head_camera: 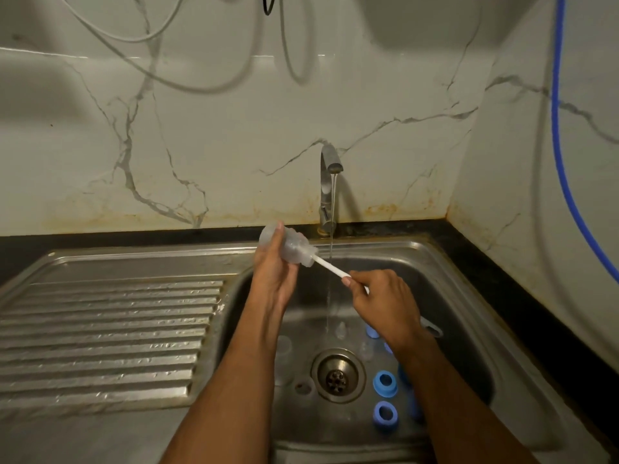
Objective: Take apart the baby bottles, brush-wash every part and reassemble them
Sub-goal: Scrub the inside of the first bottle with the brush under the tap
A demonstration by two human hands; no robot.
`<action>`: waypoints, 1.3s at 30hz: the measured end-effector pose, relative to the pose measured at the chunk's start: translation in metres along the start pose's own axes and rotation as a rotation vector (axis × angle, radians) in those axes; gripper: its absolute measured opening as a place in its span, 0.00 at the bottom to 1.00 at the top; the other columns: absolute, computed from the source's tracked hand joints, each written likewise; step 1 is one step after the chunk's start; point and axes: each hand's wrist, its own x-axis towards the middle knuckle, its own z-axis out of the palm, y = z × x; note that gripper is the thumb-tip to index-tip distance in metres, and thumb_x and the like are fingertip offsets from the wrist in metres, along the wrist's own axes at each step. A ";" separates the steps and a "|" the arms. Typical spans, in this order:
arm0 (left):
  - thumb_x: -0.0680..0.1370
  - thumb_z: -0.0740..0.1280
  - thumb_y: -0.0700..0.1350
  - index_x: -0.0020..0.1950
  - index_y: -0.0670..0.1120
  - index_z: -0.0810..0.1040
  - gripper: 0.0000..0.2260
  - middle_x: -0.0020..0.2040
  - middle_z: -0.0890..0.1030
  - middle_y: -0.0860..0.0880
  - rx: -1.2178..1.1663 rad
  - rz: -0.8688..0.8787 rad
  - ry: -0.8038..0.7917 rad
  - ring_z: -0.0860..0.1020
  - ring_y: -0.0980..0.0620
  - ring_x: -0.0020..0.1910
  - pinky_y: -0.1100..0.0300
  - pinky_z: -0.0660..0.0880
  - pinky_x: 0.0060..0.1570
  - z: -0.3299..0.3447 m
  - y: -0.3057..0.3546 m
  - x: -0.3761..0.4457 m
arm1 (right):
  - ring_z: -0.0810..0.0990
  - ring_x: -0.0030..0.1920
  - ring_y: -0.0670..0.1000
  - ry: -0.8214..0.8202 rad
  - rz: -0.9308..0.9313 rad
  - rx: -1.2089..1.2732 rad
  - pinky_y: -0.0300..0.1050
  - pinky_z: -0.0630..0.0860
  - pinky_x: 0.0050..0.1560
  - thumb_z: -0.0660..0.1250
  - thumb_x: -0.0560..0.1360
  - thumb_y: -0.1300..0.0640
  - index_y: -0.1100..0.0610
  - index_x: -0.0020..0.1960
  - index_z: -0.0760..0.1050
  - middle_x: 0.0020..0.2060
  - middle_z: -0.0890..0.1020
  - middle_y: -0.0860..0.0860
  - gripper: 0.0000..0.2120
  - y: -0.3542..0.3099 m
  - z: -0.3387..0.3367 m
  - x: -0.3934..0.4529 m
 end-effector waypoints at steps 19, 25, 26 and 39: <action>0.76 0.72 0.40 0.59 0.40 0.74 0.15 0.48 0.78 0.42 0.167 0.061 -0.020 0.80 0.46 0.46 0.35 0.79 0.54 -0.002 -0.014 0.001 | 0.79 0.36 0.45 -0.044 0.152 0.155 0.39 0.71 0.35 0.65 0.82 0.48 0.49 0.58 0.84 0.34 0.80 0.44 0.11 0.008 0.007 -0.006; 0.75 0.72 0.40 0.61 0.40 0.75 0.16 0.49 0.78 0.43 0.142 0.063 0.010 0.80 0.49 0.47 0.53 0.80 0.48 -0.002 -0.010 -0.002 | 0.76 0.31 0.43 -0.198 0.090 0.270 0.39 0.72 0.35 0.67 0.81 0.50 0.50 0.49 0.85 0.27 0.77 0.44 0.09 0.012 0.001 -0.004; 0.77 0.70 0.39 0.60 0.41 0.76 0.12 0.48 0.79 0.43 0.142 0.069 0.010 0.81 0.50 0.47 0.54 0.80 0.46 -0.001 -0.008 -0.003 | 0.76 0.30 0.42 -0.199 0.068 0.302 0.38 0.72 0.35 0.68 0.81 0.51 0.51 0.49 0.85 0.27 0.77 0.44 0.08 0.013 -0.001 -0.002; 0.76 0.72 0.39 0.57 0.41 0.76 0.11 0.50 0.79 0.42 0.132 0.040 -0.025 0.80 0.46 0.49 0.41 0.78 0.59 0.000 -0.009 0.002 | 0.79 0.35 0.46 -0.039 0.140 0.179 0.43 0.76 0.35 0.65 0.82 0.49 0.51 0.54 0.85 0.35 0.82 0.47 0.11 0.002 0.003 -0.004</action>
